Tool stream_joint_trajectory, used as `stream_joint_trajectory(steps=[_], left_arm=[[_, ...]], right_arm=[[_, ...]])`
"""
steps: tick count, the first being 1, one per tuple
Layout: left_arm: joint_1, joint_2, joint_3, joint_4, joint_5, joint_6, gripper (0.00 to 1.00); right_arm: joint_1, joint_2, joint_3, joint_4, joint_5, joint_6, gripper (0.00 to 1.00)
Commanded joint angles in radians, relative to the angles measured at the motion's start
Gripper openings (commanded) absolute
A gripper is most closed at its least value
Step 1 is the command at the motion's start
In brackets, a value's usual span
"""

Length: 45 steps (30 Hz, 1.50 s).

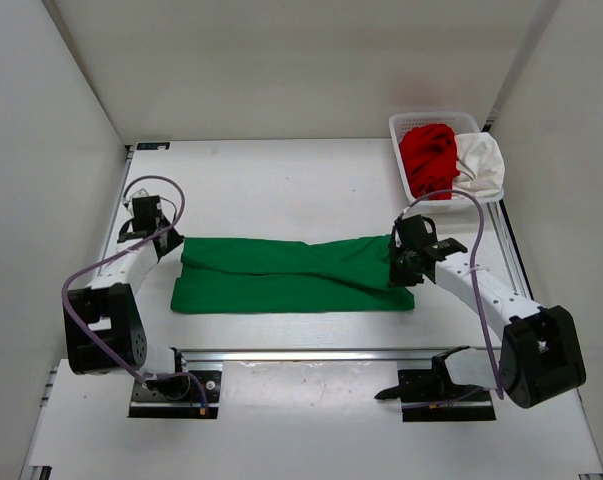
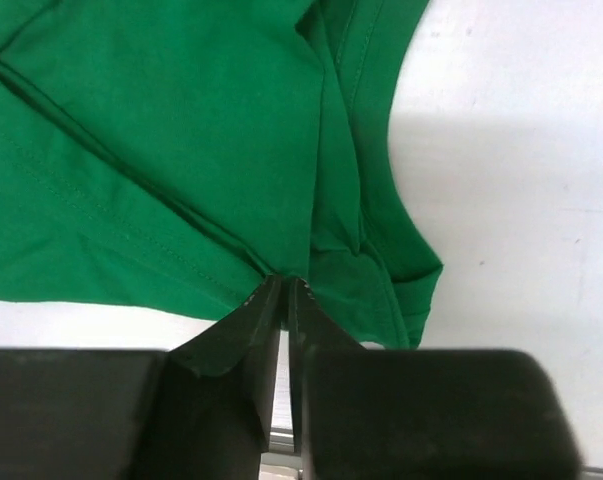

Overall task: Fold and stack the t-shirts
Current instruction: Fold the other side of the tshirt into a rectangle

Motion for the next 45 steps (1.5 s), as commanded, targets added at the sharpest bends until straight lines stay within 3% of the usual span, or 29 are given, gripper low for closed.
stream_joint_trajectory(steps=[1, 3, 7, 11, 14, 17, 19, 20, 22, 27, 30, 34, 37, 43, 45], left_arm=[[0.041, -0.112, -0.023, 0.025, 0.035, -0.054, 0.37], [0.054, -0.149, -0.023, 0.023, 0.029, -0.089, 0.37], [0.054, -0.2, -0.052, 0.055, 0.054, -0.129, 0.34], [-0.078, -0.205, -0.071, 0.104, 0.042, -0.13, 0.34], [-0.222, -0.177, -0.092, 0.126, 0.034, -0.156, 0.32], [-0.319, -0.163, -0.14, 0.19, 0.058, -0.186, 0.31], [-0.38, -0.154, -0.156, 0.226, 0.039, -0.195, 0.3], [-0.415, -0.145, -0.163, 0.232, 0.028, -0.19, 0.3], [-0.456, -0.134, -0.175, 0.258, 0.026, -0.193, 0.3], [-0.489, -0.107, -0.238, 0.351, 0.083, -0.225, 0.3], [-0.485, -0.093, -0.258, 0.381, 0.098, -0.227, 0.3], [-0.463, -0.09, -0.285, 0.398, 0.114, -0.233, 0.3], [-0.448, -0.096, -0.296, 0.416, 0.124, -0.241, 0.3], [-0.44, -0.108, -0.292, 0.422, 0.14, -0.249, 0.3], [-0.437, -0.119, -0.293, 0.422, 0.14, -0.252, 0.3]], right_arm=[[0.015, -0.045, -0.015, 0.021, 0.028, 0.024, 0.1], [0.035, -0.069, -0.014, 0.011, 0.042, 0.023, 0.17], [0.04, -0.125, 0.017, -0.03, 0.103, 0.03, 0.19], [0.117, -0.108, 0.057, 0.045, 0.085, 0.043, 0.26], [0.161, 0.021, 0.104, 0.164, 0.019, 0.038, 0.0], [0.193, 0.148, 0.149, 0.296, -0.073, 0.014, 0.0], [0.206, 0.225, 0.163, 0.385, -0.107, 0.004, 0.06], [0.198, 0.266, 0.167, 0.433, -0.139, 0.012, 0.18], [0.178, 0.305, 0.169, 0.482, -0.181, 0.018, 0.29], [0.143, 0.386, 0.166, 0.556, -0.266, 0.03, 0.36], [0.141, 0.414, 0.15, 0.559, -0.294, 0.034, 0.35], [0.157, 0.36, 0.095, 0.568, -0.313, 0.061, 0.17], [0.158, 0.296, 0.055, 0.555, -0.308, 0.084, 0.13], [0.204, 0.196, 0.045, 0.406, -0.314, 0.043, 0.07], [0.242, 0.171, 0.031, 0.38, -0.3, 0.027, 0.1]])
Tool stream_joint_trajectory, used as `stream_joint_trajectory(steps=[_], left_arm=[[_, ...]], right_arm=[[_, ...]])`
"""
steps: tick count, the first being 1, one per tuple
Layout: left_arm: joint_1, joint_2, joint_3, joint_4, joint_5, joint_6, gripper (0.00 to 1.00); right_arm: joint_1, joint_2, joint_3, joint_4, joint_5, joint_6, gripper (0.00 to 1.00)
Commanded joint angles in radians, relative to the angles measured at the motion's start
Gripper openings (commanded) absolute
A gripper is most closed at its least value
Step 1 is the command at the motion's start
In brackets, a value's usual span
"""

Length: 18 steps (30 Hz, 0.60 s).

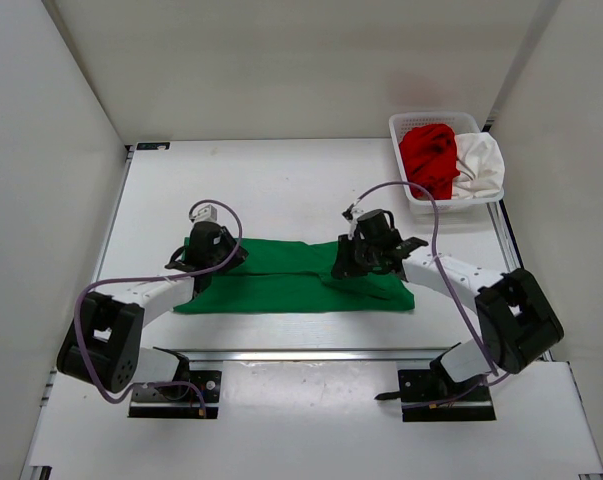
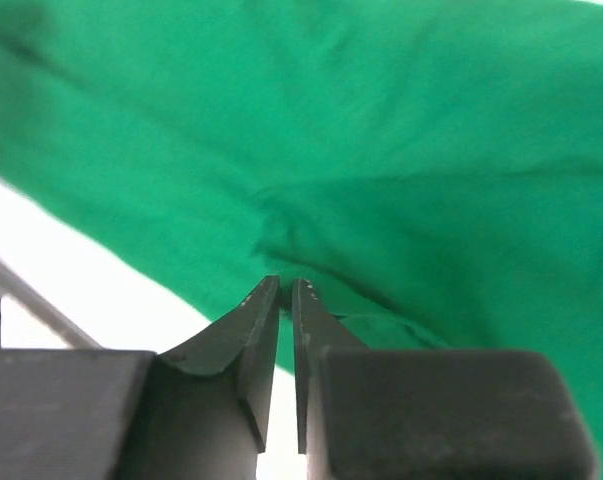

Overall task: Fold and stack the t-shirts
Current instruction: Fold the other side of the tshirt into a rectangle

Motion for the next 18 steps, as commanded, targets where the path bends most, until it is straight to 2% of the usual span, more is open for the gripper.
stream_joint_trajectory(steps=[1, 4, 7, 10, 14, 18], left_arm=[[0.011, -0.044, -0.008, 0.029, 0.016, -0.003, 0.3], [0.022, -0.041, -0.002, 0.032, 0.042, -0.014, 0.3], [0.03, -0.044, 0.004, 0.031, 0.039, -0.018, 0.29], [0.021, -0.057, 0.012, 0.022, 0.035, -0.015, 0.3], [0.018, -0.058, 0.015, 0.035, 0.048, -0.023, 0.3], [-0.036, -0.027, 0.041, 0.028, 0.03, -0.017, 0.3]], right_arm=[[0.056, -0.051, -0.017, -0.072, -0.016, -0.027, 0.14], [0.099, -0.046, -0.028, -0.089, -0.09, -0.021, 0.14], [0.12, -0.074, 0.003, -0.115, 0.0, -0.024, 0.16], [0.058, -0.101, 0.035, -0.123, -0.064, -0.038, 0.24], [0.015, -0.107, 0.041, -0.097, 0.033, -0.032, 0.28], [-0.054, -0.046, 0.034, -0.109, 0.111, -0.027, 0.05]])
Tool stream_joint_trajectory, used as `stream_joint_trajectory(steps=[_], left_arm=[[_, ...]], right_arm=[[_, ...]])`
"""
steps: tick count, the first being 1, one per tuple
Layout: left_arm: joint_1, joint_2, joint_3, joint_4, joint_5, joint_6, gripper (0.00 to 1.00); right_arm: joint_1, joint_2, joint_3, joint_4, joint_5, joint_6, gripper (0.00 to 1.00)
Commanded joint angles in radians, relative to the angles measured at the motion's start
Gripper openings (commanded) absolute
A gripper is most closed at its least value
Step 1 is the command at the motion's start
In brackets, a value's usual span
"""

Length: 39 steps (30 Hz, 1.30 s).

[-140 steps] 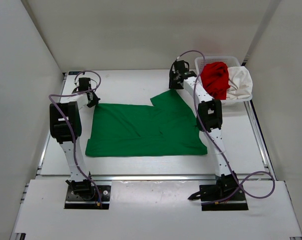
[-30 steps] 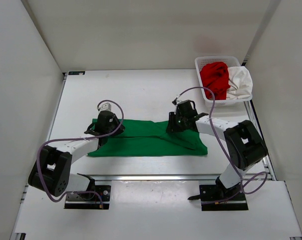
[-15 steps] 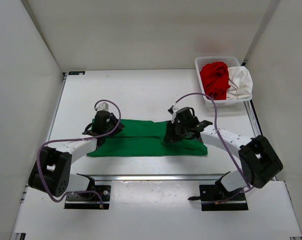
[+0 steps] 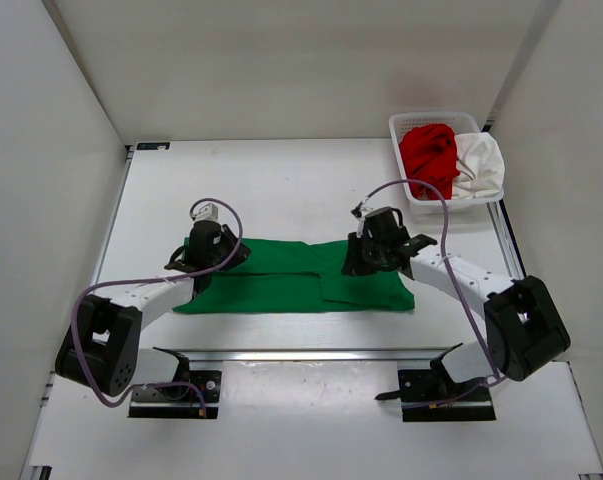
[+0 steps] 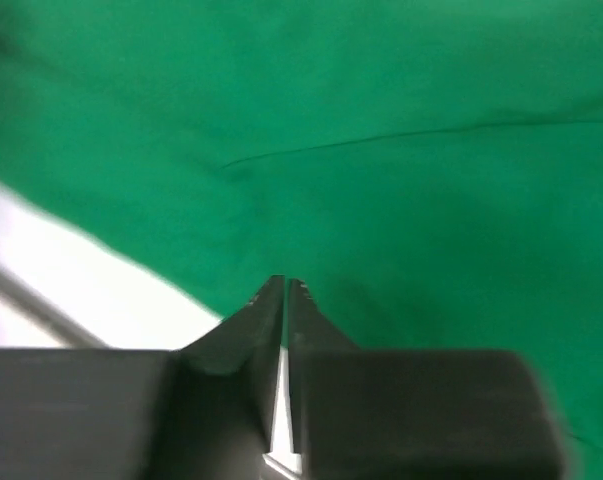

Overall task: Fold and stack the t-shirts
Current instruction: Fold the other side of the tshirt into a rectangle, then rotate the tshirt 90 degrees

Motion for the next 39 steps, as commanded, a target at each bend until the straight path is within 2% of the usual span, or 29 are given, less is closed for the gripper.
stream_joint_trajectory(steps=[1, 3, 5, 7, 9, 13, 18, 21, 23, 27, 34, 38, 39], left_arm=[[-0.051, 0.004, 0.051, 0.021, -0.001, 0.0, 0.31], [-0.077, 0.05, 0.065, 0.033, -0.006, -0.011, 0.3], [-0.093, 0.093, 0.099, 0.041, -0.004, -0.016, 0.3], [-0.11, 0.134, 0.142, 0.038, 0.001, -0.011, 0.3], [-0.113, 0.182, 0.177, 0.041, 0.007, -0.019, 0.31], [-0.081, 0.243, 0.211, 0.053, 0.034, -0.023, 0.31], [-0.009, 0.291, 0.19, 0.086, 0.094, -0.046, 0.3], [0.016, 0.293, 0.174, 0.098, 0.1, -0.049, 0.3], [0.036, 0.299, 0.157, 0.104, 0.105, -0.054, 0.31], [0.09, 0.308, 0.104, 0.139, 0.131, -0.077, 0.3], [0.18, 0.3, 0.022, 0.179, 0.168, -0.111, 0.3], [0.203, 0.279, 0.004, 0.182, 0.169, -0.129, 0.29], [0.211, 0.26, -0.001, 0.194, 0.175, -0.141, 0.28]], right_arm=[[-0.078, 0.009, 0.006, 0.021, 0.112, 0.014, 0.0], [-0.154, 0.001, -0.028, 0.097, 0.122, 0.027, 0.01], [-0.257, 0.01, -0.017, 0.133, 0.09, 0.043, 0.06], [-0.297, 0.039, -0.002, 0.157, 0.1, 0.035, 0.17], [-0.334, 0.07, 0.029, 0.17, 0.136, 0.037, 0.23], [-0.392, 0.115, 0.04, 0.183, 0.191, 0.047, 0.24], [-0.434, 0.162, 0.026, 0.219, 0.137, 0.06, 0.28], [-0.455, 0.205, 0.035, 0.229, 0.104, 0.066, 0.23], [-0.467, 0.216, 0.038, 0.268, 0.084, 0.078, 0.11], [-0.478, 0.242, 0.041, 0.298, 0.102, 0.089, 0.01], [-0.529, 0.294, 0.049, 0.318, 0.087, 0.113, 0.0], [-0.529, 0.262, 0.052, 0.312, 0.108, 0.123, 0.0], [-0.552, 0.247, 0.049, 0.283, 0.107, 0.129, 0.03]])
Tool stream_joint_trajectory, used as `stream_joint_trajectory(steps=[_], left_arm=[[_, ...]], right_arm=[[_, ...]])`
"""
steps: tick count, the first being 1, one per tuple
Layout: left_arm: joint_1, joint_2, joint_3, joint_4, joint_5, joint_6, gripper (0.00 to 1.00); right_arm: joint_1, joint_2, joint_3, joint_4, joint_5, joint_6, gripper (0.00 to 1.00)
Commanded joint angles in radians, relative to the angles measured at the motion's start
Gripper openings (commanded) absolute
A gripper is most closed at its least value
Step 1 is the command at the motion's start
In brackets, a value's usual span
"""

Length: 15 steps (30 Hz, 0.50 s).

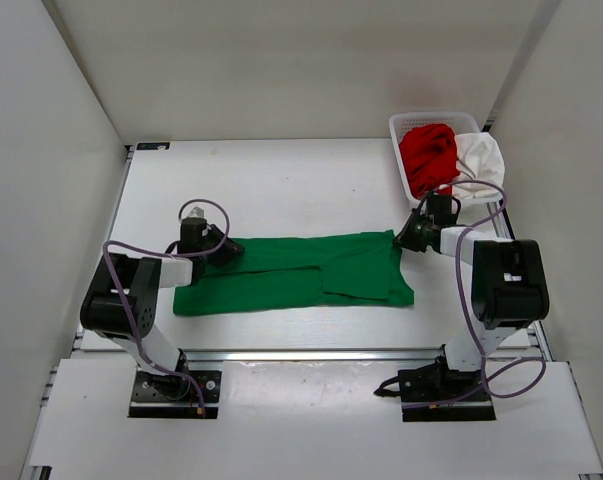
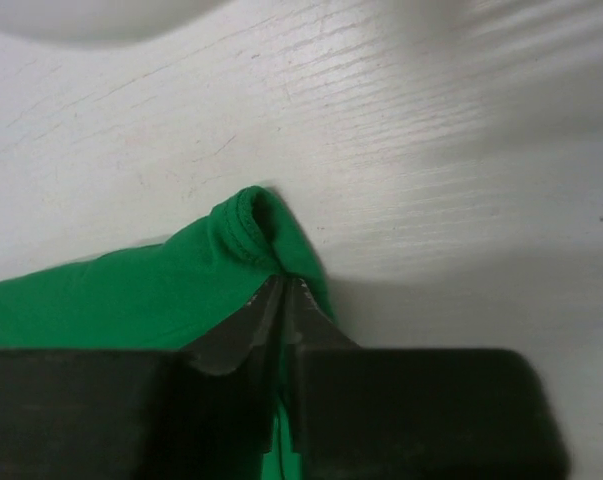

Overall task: Fold and stack the t-shirts
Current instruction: Rotate the tshirt 90 degrees

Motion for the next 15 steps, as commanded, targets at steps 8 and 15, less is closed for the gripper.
stream_joint_trajectory(steps=[8, 15], left_arm=[[-0.024, -0.208, 0.006, -0.064, -0.034, -0.009, 0.36], [-0.228, -0.244, 0.098, -0.16, -0.065, 0.1, 0.38]], right_arm=[[0.071, -0.237, 0.031, -0.041, 0.107, 0.019, 0.31], [0.307, -0.211, -0.023, -0.052, 0.11, 0.047, 0.0]])
